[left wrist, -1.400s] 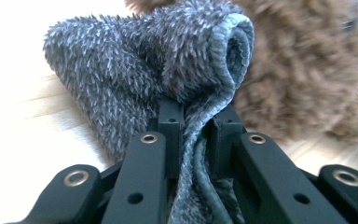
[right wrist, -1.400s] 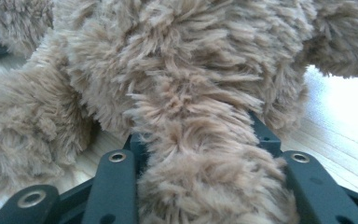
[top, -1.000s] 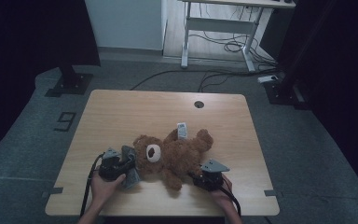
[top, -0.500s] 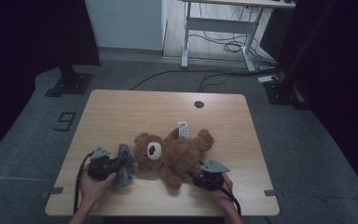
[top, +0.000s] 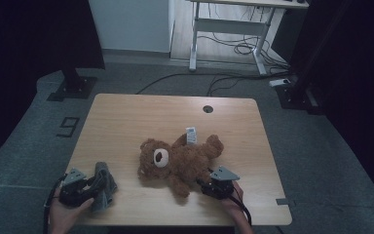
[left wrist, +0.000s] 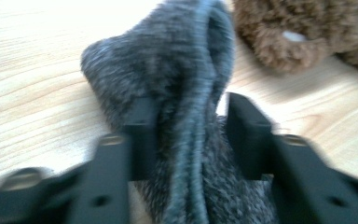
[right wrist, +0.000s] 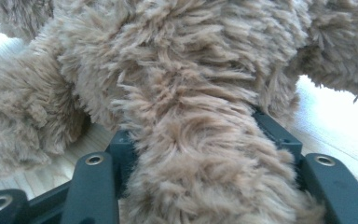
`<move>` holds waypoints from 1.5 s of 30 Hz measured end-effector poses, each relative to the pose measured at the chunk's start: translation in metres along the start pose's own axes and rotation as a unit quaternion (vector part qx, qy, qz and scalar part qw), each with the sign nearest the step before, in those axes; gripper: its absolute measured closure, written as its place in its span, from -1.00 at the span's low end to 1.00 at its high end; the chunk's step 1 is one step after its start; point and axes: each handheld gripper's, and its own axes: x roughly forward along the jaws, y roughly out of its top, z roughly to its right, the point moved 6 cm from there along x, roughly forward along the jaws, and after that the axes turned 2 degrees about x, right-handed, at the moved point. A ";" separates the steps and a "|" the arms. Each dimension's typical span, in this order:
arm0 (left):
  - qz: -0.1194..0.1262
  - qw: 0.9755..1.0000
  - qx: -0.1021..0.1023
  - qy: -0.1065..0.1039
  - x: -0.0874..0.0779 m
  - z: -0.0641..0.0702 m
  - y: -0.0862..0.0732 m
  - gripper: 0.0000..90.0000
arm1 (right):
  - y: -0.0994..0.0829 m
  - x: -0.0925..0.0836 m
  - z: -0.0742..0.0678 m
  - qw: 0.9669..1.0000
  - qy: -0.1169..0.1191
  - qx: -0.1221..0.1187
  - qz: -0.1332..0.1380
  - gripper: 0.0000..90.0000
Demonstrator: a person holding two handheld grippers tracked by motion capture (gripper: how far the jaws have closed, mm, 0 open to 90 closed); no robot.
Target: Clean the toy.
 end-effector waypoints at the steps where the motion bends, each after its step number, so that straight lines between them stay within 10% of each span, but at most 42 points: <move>1: -0.001 1.000 0.003 0.002 0.001 0.000 0.002 0.04 | 0.000 0.000 0.000 1.000 0.000 -0.001 0.000 -0.02; 7: 0.037 0.998 0.036 0.018 -0.016 0.008 0.030 -0.57 | 0.000 0.000 0.001 1.000 0.001 -0.001 -0.001 -0.04; 13: 0.072 0.996 0.055 -0.003 -0.019 0.035 0.059 -0.58 | 0.000 0.000 0.001 1.000 0.002 -0.001 -0.002 -0.06; 22: -0.042 0.991 0.095 -0.083 0.081 0.104 0.061 -0.54 | 0.000 0.000 0.001 1.000 0.012 -0.002 -0.002 0.03; 33: 0.029 0.996 0.070 -0.052 0.104 0.109 0.062 0.51 | 0.008 0.000 0.000 0.999 0.001 -0.024 0.022 0.42; 45: 0.074 0.994 0.044 -0.061 0.109 0.101 0.110 0.67 | 0.044 0.013 0.032 0.997 -0.046 -0.053 0.031 0.46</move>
